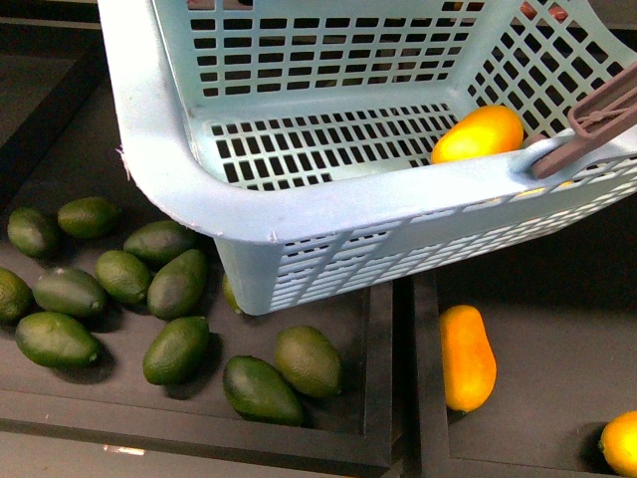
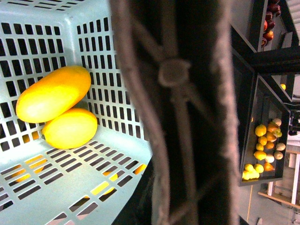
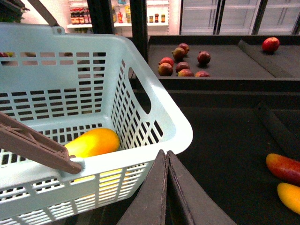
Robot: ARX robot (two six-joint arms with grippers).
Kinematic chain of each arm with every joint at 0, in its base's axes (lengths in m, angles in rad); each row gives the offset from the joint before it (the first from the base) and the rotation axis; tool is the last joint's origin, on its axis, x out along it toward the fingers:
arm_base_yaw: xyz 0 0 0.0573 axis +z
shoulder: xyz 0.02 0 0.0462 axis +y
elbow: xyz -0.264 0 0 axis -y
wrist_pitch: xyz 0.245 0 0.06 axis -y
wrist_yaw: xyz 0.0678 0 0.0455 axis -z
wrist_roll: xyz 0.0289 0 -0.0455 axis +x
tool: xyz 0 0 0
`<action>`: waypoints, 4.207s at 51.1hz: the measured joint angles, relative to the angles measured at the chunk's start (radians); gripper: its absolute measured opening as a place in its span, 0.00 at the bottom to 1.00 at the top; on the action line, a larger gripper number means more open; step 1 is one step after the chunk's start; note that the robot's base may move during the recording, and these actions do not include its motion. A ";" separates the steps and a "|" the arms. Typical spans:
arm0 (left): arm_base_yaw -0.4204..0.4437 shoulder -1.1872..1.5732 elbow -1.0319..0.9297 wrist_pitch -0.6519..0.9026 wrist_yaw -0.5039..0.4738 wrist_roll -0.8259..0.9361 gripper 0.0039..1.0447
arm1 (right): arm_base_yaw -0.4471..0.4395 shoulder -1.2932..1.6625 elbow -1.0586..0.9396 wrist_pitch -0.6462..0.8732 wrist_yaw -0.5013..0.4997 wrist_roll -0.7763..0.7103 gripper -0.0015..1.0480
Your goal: Pick lemon and mango into basket
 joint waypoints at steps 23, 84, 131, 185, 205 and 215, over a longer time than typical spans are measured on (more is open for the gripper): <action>0.000 0.000 0.000 0.000 0.001 0.000 0.04 | 0.000 -0.232 0.000 -0.210 0.000 0.000 0.02; 0.000 0.000 0.000 0.000 -0.002 0.000 0.04 | 0.000 -0.660 0.000 -0.640 0.001 -0.002 0.34; -0.008 0.001 0.000 0.000 0.007 -0.007 0.04 | 0.000 -0.663 0.000 -0.642 0.001 -0.002 0.92; 0.019 0.001 0.000 0.000 -0.026 0.002 0.04 | -0.001 -0.663 -0.001 -0.644 -0.008 -0.003 0.92; 0.064 0.053 -0.010 0.089 -0.553 -0.369 0.04 | -0.002 -0.663 -0.001 -0.643 0.000 -0.003 0.92; 0.163 0.167 0.024 0.089 -0.513 -0.406 0.04 | -0.002 -0.663 -0.001 -0.643 -0.002 -0.003 0.92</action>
